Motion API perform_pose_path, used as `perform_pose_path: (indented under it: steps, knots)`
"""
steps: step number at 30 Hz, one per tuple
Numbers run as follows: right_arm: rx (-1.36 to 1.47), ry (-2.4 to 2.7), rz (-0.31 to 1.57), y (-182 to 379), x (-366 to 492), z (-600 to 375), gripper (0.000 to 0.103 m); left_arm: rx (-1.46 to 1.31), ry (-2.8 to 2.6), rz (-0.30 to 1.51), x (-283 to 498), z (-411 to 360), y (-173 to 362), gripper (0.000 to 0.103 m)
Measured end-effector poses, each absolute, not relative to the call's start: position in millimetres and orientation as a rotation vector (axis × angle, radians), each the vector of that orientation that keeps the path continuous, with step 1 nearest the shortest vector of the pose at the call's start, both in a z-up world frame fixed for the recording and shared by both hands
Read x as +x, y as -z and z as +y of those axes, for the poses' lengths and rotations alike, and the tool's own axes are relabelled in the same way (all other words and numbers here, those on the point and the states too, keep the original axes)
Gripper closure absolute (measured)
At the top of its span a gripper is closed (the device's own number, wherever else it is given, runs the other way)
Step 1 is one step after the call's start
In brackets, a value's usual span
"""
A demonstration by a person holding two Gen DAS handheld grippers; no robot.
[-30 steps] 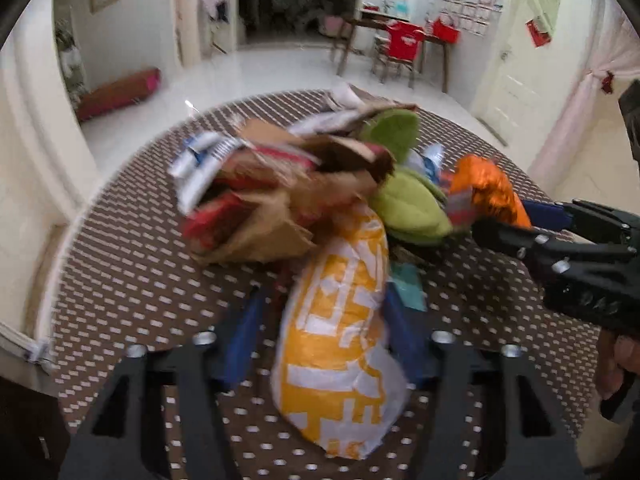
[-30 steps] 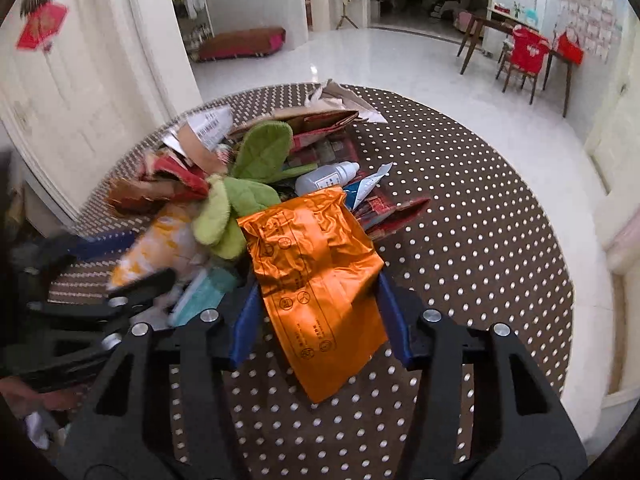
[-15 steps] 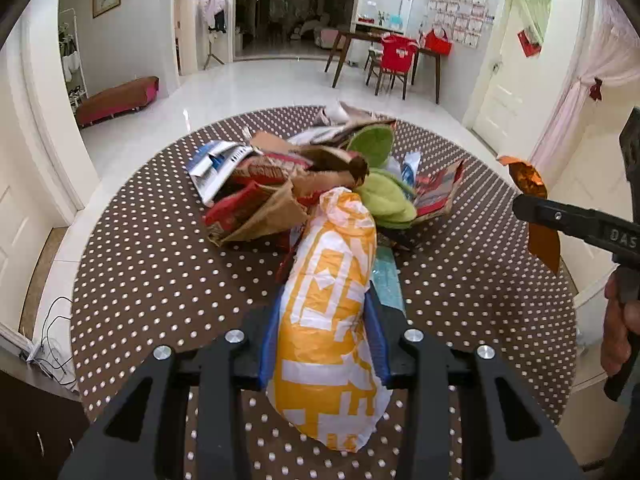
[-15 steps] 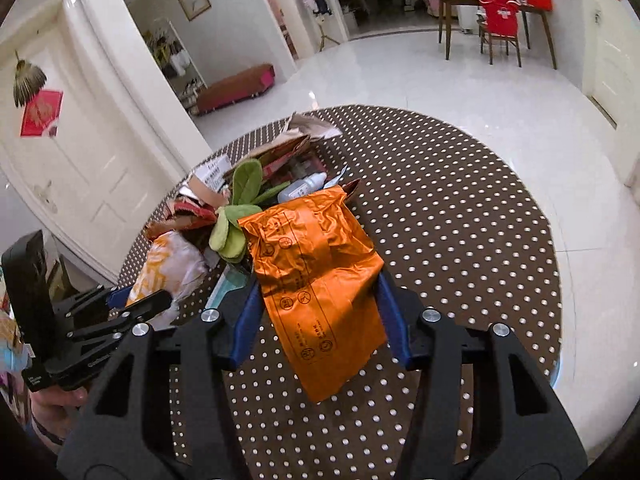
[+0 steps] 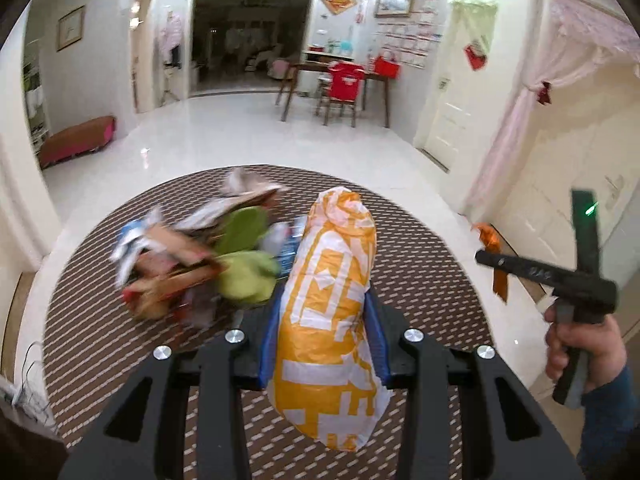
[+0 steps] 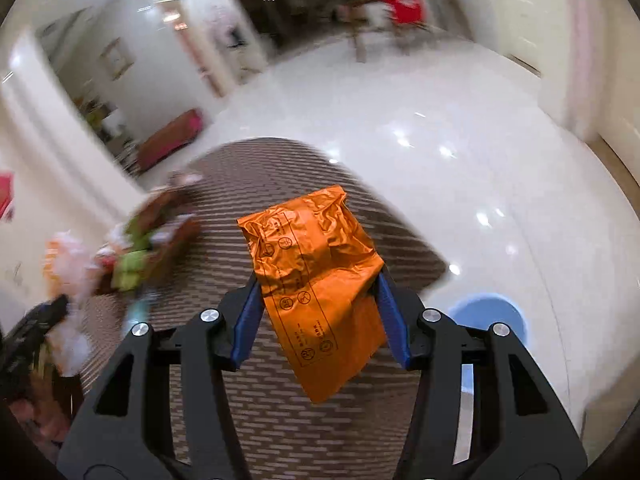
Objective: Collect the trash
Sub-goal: 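Carry both bags to the blue bucket and open both tools to drop them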
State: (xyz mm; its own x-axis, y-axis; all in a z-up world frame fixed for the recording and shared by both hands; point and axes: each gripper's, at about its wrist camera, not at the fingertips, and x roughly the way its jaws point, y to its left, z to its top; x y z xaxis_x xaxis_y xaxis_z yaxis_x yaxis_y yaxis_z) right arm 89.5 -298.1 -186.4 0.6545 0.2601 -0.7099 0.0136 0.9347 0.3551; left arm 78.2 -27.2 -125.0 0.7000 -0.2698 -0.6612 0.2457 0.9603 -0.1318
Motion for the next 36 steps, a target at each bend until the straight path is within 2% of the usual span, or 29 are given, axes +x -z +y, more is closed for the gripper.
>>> perform_pose_path:
  steps: [9,11,13,15,21,31,32,34,35,36]
  knots:
    - [0.534,0.102,1.056,303.9,95.7,-416.5,0.050,0.057,0.461,0.807,115.9,-124.2,146.1,0.066]
    - [0.576,0.133,1.082,325.3,97.2,-432.8,0.047,0.073,0.491,0.825,122.9,-145.1,151.8,0.066]
    - [0.619,0.173,1.095,340.3,96.7,-449.7,0.035,0.093,0.529,0.845,129.5,-166.3,158.5,0.066]
    - [0.657,0.212,1.099,346.9,92.5,-463.2,0.027,0.115,0.572,0.861,132.3,-188.7,164.1,0.066]
    - [0.726,0.278,1.015,327.1,59.4,-489.4,0.023,0.172,0.696,0.933,152.1,-257.4,189.3,0.066]
    - [0.730,0.329,0.748,224.2,4.5,-528.8,0.014,0.252,0.821,1.055,172.3,-344.3,237.8,0.064]
    - [0.721,0.334,0.721,213.1,-0.3,-529.2,0.014,0.263,0.839,1.070,177.6,-352.7,244.2,0.062]
    - [0.709,0.337,0.686,200.9,-3.8,-523.7,0.010,0.299,0.841,1.089,182.7,-364.7,252.0,0.049]
    - [0.705,0.339,0.677,198.3,-5.1,-523.4,0.010,0.305,0.827,1.085,182.0,-364.7,250.5,0.030]
    - [0.699,0.343,0.668,194.2,-6.3,-522.2,0.008,0.307,0.810,1.076,183.1,-366.0,249.3,0.015]
